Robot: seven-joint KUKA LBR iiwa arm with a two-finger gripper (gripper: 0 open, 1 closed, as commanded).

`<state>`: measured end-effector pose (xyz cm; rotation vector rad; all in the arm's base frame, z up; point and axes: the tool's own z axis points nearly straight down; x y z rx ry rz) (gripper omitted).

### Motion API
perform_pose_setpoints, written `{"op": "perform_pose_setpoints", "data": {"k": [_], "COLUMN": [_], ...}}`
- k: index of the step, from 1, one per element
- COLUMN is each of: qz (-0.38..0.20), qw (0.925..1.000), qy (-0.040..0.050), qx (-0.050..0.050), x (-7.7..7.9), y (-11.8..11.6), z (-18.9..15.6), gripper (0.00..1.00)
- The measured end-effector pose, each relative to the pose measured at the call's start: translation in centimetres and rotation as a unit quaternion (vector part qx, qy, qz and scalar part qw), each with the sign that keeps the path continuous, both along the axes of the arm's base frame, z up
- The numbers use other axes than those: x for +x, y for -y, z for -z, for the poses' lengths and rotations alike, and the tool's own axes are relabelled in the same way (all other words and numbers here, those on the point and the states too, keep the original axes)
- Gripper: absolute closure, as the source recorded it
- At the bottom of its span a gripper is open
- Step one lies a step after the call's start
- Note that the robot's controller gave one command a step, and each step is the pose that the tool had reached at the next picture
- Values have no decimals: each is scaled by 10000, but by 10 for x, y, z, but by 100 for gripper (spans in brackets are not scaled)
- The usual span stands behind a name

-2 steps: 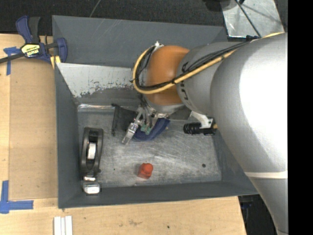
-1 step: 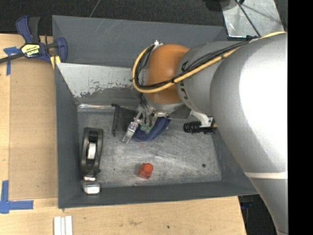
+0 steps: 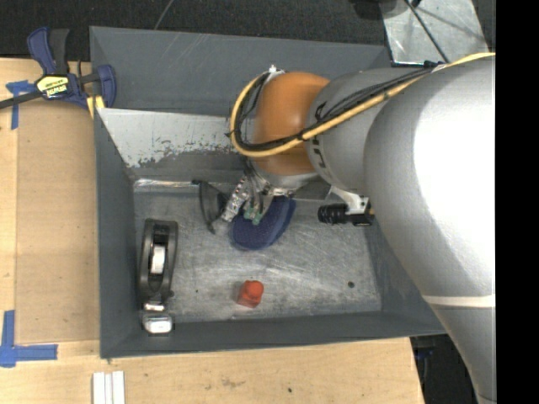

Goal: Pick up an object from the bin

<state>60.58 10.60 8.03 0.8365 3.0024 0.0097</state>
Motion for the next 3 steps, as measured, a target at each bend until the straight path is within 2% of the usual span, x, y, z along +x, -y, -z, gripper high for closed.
{"op": "perform_pose_setpoints", "data": {"k": [1, 2, 3], "qz": [-10, -20, -29], "qw": [10000, 10000, 10000], "qy": [-98, -84, -94], "qx": [6, 9, 7], "x": [2, 4, 6], "y": [0, 0, 1], "z": [-15, -69, -99], "gripper": [100, 100, 100]}}
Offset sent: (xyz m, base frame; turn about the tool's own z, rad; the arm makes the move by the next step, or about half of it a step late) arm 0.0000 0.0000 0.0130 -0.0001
